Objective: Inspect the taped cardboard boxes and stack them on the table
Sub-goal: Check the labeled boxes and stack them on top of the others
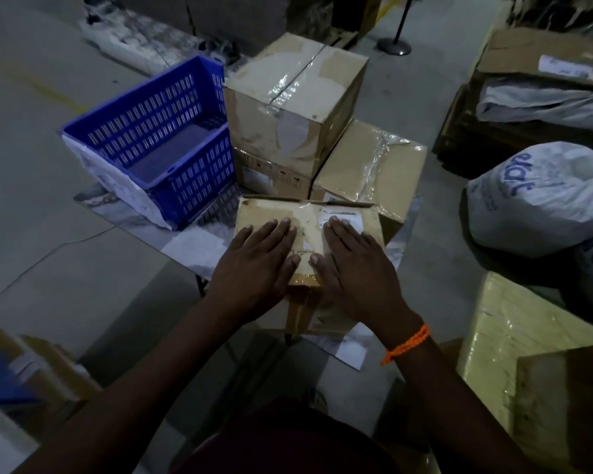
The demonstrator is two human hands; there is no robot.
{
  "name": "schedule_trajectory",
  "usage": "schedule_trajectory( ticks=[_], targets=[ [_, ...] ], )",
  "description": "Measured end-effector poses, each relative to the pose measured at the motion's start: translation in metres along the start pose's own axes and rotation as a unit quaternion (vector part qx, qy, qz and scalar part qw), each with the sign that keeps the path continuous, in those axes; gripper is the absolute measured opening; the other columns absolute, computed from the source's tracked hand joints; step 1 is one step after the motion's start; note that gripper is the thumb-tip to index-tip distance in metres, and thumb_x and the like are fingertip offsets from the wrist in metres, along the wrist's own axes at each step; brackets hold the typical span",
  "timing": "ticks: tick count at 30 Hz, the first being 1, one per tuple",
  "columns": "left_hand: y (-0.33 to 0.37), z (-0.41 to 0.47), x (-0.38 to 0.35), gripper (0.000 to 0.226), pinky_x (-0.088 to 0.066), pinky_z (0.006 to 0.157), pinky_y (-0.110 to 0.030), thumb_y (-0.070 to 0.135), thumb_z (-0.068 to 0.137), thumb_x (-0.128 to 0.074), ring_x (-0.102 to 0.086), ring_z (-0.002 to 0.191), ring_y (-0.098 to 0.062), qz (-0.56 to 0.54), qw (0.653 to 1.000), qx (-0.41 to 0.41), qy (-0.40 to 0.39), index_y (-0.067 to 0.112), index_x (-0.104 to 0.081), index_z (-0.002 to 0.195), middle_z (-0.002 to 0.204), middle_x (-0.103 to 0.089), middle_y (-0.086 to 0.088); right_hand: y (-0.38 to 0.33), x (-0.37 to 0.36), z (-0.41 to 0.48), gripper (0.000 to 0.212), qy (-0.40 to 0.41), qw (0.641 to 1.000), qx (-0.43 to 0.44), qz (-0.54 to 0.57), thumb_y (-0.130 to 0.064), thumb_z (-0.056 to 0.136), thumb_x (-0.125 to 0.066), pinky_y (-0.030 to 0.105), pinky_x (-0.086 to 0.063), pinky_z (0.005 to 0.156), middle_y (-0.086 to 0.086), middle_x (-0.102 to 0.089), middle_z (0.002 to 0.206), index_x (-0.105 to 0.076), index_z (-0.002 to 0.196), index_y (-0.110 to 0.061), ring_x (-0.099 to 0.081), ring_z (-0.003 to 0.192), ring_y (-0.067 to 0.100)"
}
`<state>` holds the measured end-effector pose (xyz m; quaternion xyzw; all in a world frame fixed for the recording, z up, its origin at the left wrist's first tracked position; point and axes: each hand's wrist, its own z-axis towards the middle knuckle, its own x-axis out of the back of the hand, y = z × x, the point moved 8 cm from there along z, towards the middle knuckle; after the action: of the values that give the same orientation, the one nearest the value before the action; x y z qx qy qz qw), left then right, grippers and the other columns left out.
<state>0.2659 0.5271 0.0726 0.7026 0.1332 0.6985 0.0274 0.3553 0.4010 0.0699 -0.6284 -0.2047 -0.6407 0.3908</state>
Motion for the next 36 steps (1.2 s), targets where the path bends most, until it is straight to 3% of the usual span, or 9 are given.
schedule_trajectory(
  ticks=[3, 6, 10, 19, 24, 28, 31, 34, 36],
  targets=[
    [0.0, -0.005, 0.004, 0.075, -0.003, 0.124, -0.036, 0.059, 0.099, -0.002, -0.007, 0.153, -0.01, -0.019, 1.0, -0.016, 0.016, 0.02, -0.026, 0.159, 0.168, -0.019, -0.002, -0.005, 0.009, -0.006, 0.065, 0.055, 0.998, 0.03, 0.02, -0.051, 0.106, -0.033, 0.049, -0.04, 0.118, 0.014, -0.051, 0.155, -0.053, 0.148, -0.006, -0.045, 0.146, 0.025],
    [0.006, -0.018, 0.009, 0.072, -0.023, 0.124, -0.047, 0.06, 0.103, -0.014, -0.029, 0.15, -0.018, -0.025, 0.995, -0.089, 0.045, 0.016, -0.044, 0.152, 0.16, -0.039, -0.006, -0.013, 0.024, -0.031, 0.046, 0.157, 0.977, 0.129, 0.071, -0.041, 0.104, -0.052, 0.041, -0.055, 0.104, 0.012, -0.067, 0.137, -0.07, 0.13, -0.007, -0.064, 0.127, 0.024],
    [0.002, -0.036, 0.013, 0.057, -0.031, 0.119, -0.05, 0.051, 0.102, -0.042, -0.045, 0.142, -0.023, -0.022, 0.981, -0.167, 0.091, 0.014, -0.058, 0.142, 0.15, -0.053, -0.007, -0.005, 0.027, -0.06, 0.04, 0.194, 0.958, 0.202, 0.053, -0.039, 0.101, -0.066, 0.04, -0.051, 0.109, 0.012, -0.07, 0.132, -0.075, 0.122, -0.006, -0.065, 0.126, 0.024],
    [-0.009, -0.051, -0.002, 0.042, -0.034, 0.116, -0.054, 0.036, 0.1, -0.054, -0.048, 0.139, -0.02, -0.056, 0.967, -0.17, 0.183, 0.02, -0.057, 0.138, 0.146, -0.054, 0.0, 0.013, 0.008, -0.081, 0.028, 0.232, 0.958, 0.13, 0.111, -0.027, 0.098, -0.069, 0.067, -0.039, 0.112, 0.007, -0.068, 0.134, -0.077, 0.117, -0.008, -0.061, 0.133, 0.025],
    [-0.012, -0.055, 0.0, 0.045, -0.025, 0.121, -0.054, 0.036, 0.1, -0.055, -0.042, 0.143, -0.028, -0.077, 0.96, -0.168, 0.212, 0.018, -0.055, 0.141, 0.149, -0.052, -0.005, 0.017, 0.007, -0.085, 0.036, 0.237, 0.953, 0.105, 0.155, -0.023, 0.097, -0.071, 0.058, -0.038, 0.118, 0.016, -0.06, 0.144, -0.07, 0.128, -0.005, -0.049, 0.143, 0.032],
    [-0.039, -0.066, -0.014, 0.076, -0.031, 0.122, -0.038, 0.043, 0.093, -0.066, -0.03, 0.151, -0.031, -0.227, 0.94, -0.026, 0.253, 0.008, -0.034, 0.153, 0.163, -0.028, -0.016, 0.053, -0.017, -0.108, 0.092, 0.234, 0.928, -0.095, 0.274, -0.019, 0.085, -0.082, 0.029, -0.037, 0.121, 0.017, -0.021, 0.17, -0.03, 0.159, -0.003, -0.024, 0.157, 0.027],
    [-0.062, -0.076, -0.058, 0.102, -0.049, 0.106, -0.028, 0.045, 0.084, -0.077, -0.041, 0.144, -0.015, -0.421, 0.88, 0.136, 0.174, 0.02, -0.015, 0.161, 0.164, -0.027, -0.005, 0.087, -0.072, -0.126, 0.101, 0.123, 0.874, -0.245, 0.4, -0.036, 0.077, -0.084, 0.028, -0.05, 0.108, 0.001, -0.036, 0.165, -0.03, 0.162, -0.021, -0.039, 0.15, 0.016],
    [-0.089, -0.089, -0.117, 0.07, -0.053, 0.099, -0.054, 0.046, 0.078, -0.074, -0.055, 0.13, -0.031, -0.43, 0.882, 0.172, 0.091, 0.058, -0.04, 0.138, 0.144, -0.054, -0.01, 0.084, -0.12, -0.135, 0.093, -0.027, 0.871, -0.256, 0.419, -0.059, 0.075, -0.081, 0.012, -0.046, 0.096, -0.011, -0.053, 0.149, -0.044, 0.154, -0.027, -0.051, 0.137, 0.014],
    [-0.105, -0.09, -0.151, 0.052, -0.053, 0.096, -0.059, 0.04, 0.08, -0.074, -0.061, 0.121, -0.031, -0.421, 0.885, 0.19, 0.067, 0.062, -0.051, 0.121, 0.13, -0.063, -0.007, 0.076, -0.136, -0.136, 0.076, -0.057, 0.873, -0.237, 0.422, -0.052, 0.081, -0.082, 0.007, -0.045, 0.092, -0.022, -0.057, 0.139, -0.049, 0.147, -0.035, -0.055, 0.13, 0.005]
  ],
)
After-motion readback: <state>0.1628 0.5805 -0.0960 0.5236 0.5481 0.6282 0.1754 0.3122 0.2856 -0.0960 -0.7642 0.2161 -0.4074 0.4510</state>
